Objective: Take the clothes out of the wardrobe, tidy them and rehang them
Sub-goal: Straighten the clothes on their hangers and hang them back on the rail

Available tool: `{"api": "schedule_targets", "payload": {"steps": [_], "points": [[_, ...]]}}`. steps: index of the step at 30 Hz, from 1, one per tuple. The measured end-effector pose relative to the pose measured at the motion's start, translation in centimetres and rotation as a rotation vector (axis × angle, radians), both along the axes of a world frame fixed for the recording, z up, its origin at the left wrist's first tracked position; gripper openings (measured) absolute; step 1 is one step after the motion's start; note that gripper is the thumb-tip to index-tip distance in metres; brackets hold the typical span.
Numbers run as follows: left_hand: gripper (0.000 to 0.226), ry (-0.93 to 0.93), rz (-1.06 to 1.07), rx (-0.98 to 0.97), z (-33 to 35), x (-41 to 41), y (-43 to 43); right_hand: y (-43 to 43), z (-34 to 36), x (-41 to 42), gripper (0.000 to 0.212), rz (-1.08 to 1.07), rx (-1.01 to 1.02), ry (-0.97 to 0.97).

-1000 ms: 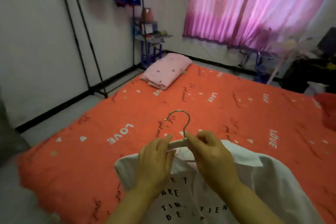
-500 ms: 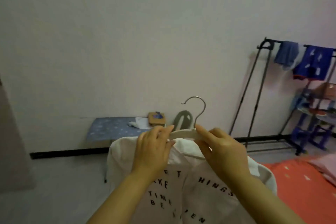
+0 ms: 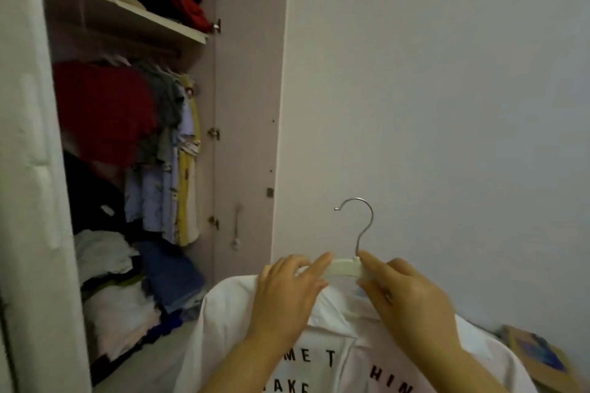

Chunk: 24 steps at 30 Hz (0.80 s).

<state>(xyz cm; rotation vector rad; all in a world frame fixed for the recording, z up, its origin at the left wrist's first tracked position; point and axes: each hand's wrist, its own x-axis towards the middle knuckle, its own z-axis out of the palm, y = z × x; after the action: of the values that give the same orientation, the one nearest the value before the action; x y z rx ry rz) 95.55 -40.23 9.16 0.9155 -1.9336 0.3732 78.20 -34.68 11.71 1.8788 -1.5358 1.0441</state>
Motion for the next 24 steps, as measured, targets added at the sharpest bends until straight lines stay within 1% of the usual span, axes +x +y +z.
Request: {"api": "schedule_targets", "payload": {"steps": [4,8,14,18,21,24], "points": [[0.037,0.022,0.152,0.047,1.0,3.3,-5.9,-9.1,1.1,2.5,0.049,0.177,0.074,0.006],[0.037,0.085,0.232,0.092,0.9,7.4,-12.0,-17.3,0.6,5.6,0.059,0.291,0.114,0.036],[0.038,0.146,0.303,0.017,0.7,13.3,-22.8,-29.1,0.8,10.8,0.045,0.399,0.102,0.096],[0.039,0.197,0.352,0.034,1.6,17.8,-30.3,-37.2,2.3,15.2,0.047,0.470,0.065,0.095],[0.039,0.194,0.390,-0.015,3.1,20.9,-35.5,-43.0,3.7,18.3,0.049,0.502,-0.013,0.104],[0.039,0.155,0.453,-0.057,4.9,23.7,-40.2,-48.8,4.7,20.9,0.042,0.540,-0.115,0.109]]}}
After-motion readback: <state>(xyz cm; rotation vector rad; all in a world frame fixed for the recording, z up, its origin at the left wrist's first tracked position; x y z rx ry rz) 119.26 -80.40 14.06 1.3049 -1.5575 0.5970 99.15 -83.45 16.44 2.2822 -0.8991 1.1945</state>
